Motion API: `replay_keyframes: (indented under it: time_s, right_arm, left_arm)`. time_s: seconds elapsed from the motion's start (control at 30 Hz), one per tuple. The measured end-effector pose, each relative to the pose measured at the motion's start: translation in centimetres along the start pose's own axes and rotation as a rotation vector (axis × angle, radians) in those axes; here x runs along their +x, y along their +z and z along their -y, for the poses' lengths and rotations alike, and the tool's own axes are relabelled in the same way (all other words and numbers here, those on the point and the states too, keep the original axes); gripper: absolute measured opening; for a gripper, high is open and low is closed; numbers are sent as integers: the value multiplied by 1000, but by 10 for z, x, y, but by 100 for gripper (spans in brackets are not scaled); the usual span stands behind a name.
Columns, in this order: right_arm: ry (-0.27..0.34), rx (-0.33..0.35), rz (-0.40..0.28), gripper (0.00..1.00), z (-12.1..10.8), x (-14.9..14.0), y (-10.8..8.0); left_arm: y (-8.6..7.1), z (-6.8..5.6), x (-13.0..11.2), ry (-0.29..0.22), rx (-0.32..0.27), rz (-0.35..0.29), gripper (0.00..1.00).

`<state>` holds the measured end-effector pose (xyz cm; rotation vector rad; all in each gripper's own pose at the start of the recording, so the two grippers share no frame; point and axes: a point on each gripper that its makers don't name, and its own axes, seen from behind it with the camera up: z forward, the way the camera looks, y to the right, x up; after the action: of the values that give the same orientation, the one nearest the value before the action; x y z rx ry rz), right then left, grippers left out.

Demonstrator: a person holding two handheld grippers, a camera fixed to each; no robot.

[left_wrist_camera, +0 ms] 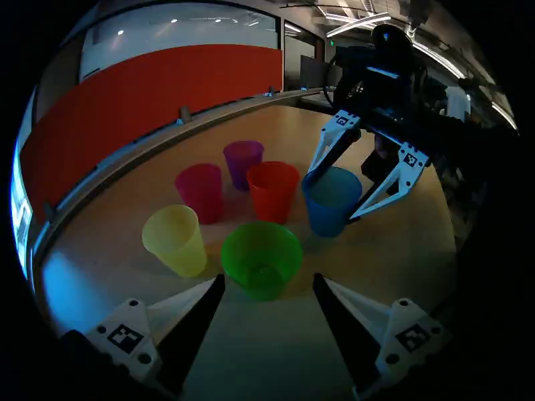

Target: Pour water

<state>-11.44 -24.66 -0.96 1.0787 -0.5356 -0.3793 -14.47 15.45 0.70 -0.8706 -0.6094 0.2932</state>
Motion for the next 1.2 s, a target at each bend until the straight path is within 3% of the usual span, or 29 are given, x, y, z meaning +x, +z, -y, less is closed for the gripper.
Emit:
replay_keyframes:
  time_s: [0.47, 1.2]
  right_arm:
    - [9, 4, 19, 92, 0, -14, 8]
    - [24, -3, 22, 100, 4, -24, -1]
  left_arm:
    - [-2, 2, -2, 1, 7, 2, 98]
    - [-8, 0, -10, -11, 24, 4, 98]
